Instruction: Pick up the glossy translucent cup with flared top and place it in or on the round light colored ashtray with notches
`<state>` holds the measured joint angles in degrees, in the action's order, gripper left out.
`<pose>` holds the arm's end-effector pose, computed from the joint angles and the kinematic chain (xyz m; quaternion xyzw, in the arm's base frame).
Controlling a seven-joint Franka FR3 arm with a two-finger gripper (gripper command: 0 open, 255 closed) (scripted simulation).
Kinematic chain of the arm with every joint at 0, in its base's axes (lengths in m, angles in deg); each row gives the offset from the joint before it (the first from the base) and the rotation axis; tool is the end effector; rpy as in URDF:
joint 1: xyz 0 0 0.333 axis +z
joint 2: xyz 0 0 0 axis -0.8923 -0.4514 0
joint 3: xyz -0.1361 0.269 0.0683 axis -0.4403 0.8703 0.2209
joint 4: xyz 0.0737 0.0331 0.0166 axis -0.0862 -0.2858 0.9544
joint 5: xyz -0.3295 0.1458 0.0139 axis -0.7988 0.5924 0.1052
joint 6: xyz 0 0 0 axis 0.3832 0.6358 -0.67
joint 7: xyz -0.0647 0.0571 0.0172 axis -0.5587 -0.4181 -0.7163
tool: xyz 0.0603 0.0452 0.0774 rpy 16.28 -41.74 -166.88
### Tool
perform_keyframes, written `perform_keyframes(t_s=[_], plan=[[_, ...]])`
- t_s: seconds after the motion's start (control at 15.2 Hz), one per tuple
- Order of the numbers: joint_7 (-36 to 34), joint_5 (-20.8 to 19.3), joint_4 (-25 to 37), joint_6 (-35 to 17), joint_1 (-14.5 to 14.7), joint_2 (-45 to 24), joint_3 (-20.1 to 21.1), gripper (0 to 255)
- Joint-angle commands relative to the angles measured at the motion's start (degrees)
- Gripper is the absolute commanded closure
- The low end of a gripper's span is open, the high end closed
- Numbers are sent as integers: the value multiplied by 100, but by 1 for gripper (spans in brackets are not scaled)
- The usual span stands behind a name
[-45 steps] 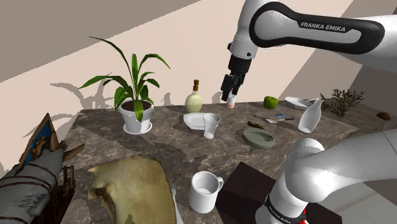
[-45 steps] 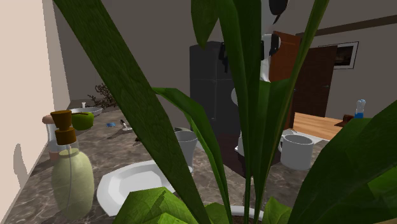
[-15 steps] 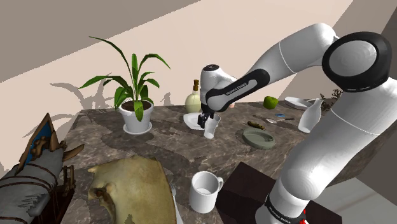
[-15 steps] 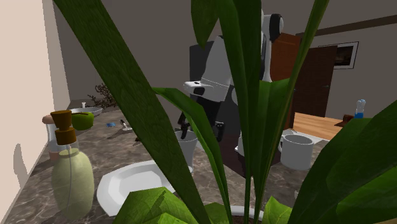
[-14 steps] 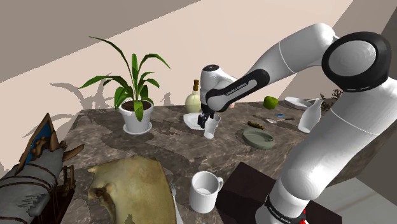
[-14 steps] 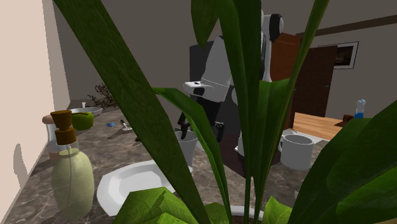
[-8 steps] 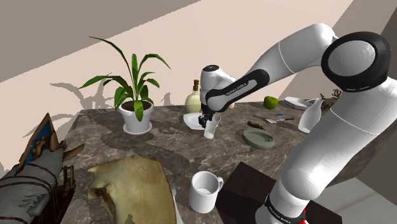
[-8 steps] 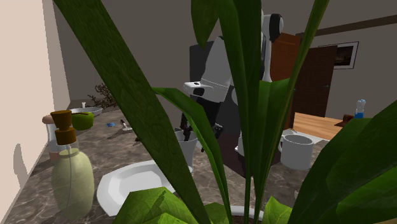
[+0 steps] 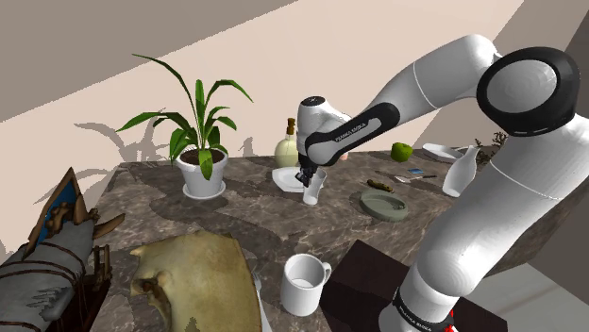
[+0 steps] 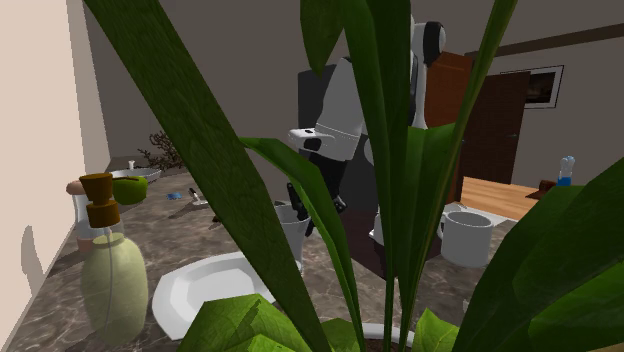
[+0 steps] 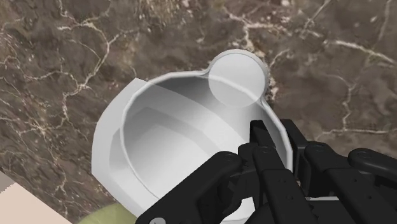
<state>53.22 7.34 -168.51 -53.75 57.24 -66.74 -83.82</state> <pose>0.4330 -0.0936 0.3857 0.9886 0.0176 0.0392 0.1444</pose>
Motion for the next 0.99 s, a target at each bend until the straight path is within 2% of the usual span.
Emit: perform_keyframes(t_s=[0.0, 0.92], plan=[[1, 0, 1, -1, 0, 0, 0, 255], [405, 309, 574, 1099, 92, 565, 32, 255]])
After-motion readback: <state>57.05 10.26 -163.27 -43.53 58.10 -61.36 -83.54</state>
